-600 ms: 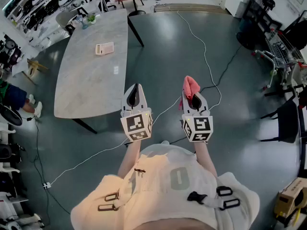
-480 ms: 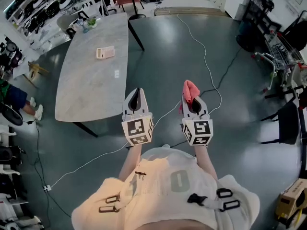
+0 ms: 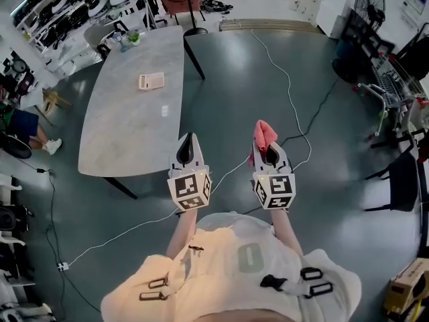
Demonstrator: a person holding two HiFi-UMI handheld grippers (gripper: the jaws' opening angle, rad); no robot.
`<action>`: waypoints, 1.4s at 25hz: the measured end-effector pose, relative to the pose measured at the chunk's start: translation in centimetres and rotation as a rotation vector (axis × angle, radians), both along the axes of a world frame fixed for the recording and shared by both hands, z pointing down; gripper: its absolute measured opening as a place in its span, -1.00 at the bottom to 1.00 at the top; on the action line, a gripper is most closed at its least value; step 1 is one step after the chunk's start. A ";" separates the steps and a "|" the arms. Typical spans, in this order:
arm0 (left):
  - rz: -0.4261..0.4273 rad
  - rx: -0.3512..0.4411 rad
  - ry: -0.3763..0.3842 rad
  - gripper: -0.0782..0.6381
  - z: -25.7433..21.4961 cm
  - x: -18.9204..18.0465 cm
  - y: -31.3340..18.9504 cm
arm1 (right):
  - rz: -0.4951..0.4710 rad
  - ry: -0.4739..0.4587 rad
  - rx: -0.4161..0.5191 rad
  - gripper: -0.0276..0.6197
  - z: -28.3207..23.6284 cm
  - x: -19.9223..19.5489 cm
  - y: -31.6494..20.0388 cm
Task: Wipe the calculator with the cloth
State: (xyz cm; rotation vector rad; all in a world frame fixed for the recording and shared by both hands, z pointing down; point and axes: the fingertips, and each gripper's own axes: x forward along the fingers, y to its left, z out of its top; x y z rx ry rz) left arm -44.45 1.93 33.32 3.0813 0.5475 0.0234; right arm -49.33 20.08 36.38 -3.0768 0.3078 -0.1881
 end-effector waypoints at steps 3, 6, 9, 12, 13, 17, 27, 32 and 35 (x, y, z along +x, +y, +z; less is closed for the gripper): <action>-0.014 -0.021 0.007 -0.72 0.0 0.8 -0.7 | -0.004 0.001 -0.004 -0.77 0.1 1.0 -0.2; -0.001 -0.013 0.022 -0.72 -0.2 1.8 -1.1 | 0.008 -0.007 0.003 -0.77 0.4 2.2 -0.5; 0.005 0.008 0.027 -0.72 -0.3 2.7 -1.3 | 0.008 -0.022 0.010 -0.77 0.9 2.9 -1.0; 0.005 -0.005 0.018 -0.72 -0.1 3.7 -1.0 | 0.003 -0.041 0.013 -0.77 1.5 3.4 -0.9; 0.004 -0.006 0.016 -0.72 0.1 4.0 -0.9 | 0.002 -0.045 0.013 -0.77 1.7 3.5 -0.7; -0.008 -0.017 0.012 -0.72 0.6 5.6 0.0 | -0.003 -0.042 0.008 -0.77 2.2 4.9 0.5; -0.051 0.008 -0.020 -0.72 2.6 14.2 3.4 | -0.061 -0.046 0.035 -0.77 3.9 15.3 3.3; -0.104 0.001 -0.043 -0.72 1.9 22.3 4.6 | -0.097 -0.063 0.031 -0.77 3.1 24.0 5.1; -0.129 0.001 -0.029 -0.72 0.7 28.0 6.4 | -0.109 -0.057 0.025 -0.77 2.0 29.9 7.5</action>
